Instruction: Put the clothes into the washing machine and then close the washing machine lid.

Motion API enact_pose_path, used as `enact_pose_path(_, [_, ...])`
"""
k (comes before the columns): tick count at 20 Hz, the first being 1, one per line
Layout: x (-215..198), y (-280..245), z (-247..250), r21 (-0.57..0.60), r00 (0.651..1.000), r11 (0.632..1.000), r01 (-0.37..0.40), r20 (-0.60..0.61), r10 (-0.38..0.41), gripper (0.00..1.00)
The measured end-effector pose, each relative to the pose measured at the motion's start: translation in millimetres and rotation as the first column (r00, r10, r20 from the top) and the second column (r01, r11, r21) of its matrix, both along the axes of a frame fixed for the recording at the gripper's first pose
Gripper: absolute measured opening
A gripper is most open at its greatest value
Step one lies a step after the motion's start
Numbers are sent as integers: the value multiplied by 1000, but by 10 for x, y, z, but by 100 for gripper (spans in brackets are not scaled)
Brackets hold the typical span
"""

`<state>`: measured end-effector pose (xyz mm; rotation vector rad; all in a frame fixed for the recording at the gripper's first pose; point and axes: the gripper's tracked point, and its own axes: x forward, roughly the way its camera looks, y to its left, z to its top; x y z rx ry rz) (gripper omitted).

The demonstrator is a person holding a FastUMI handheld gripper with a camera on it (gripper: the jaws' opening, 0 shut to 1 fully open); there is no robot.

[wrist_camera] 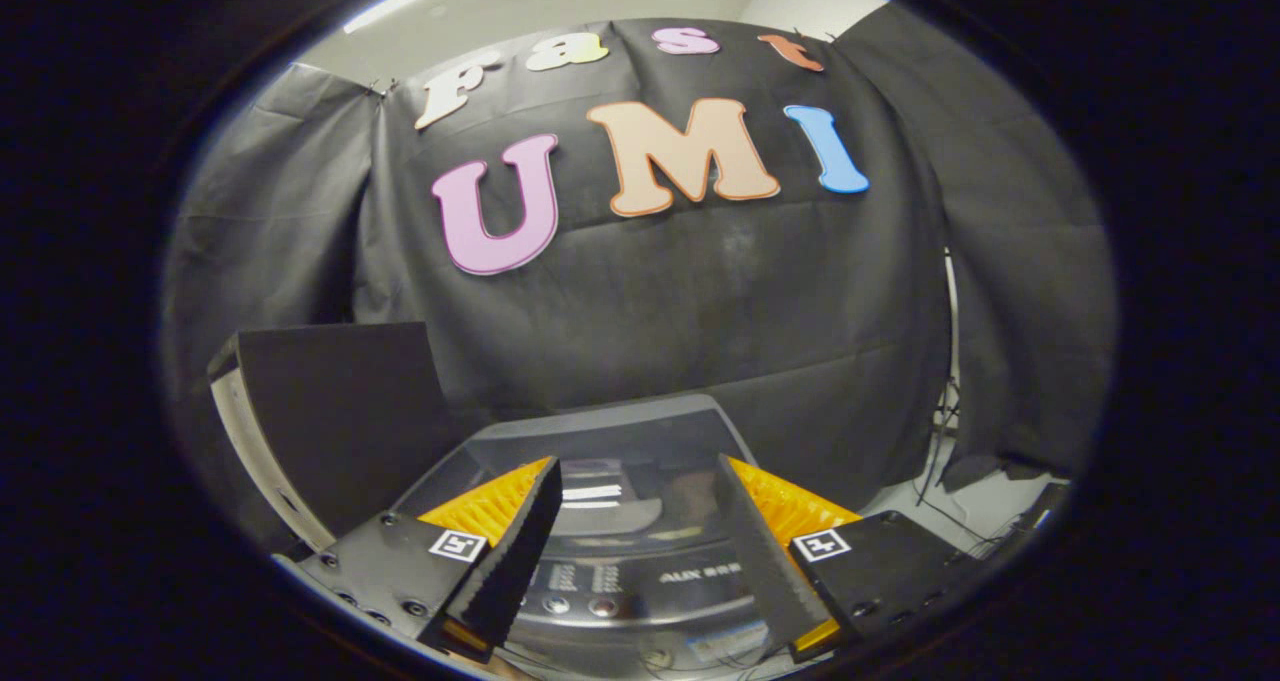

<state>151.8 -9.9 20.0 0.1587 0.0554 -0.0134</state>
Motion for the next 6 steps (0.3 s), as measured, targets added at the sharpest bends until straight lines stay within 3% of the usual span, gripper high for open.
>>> enact_pose_path(6, [-458,-104,-317,-80,999,996,34,-31,-37,95])
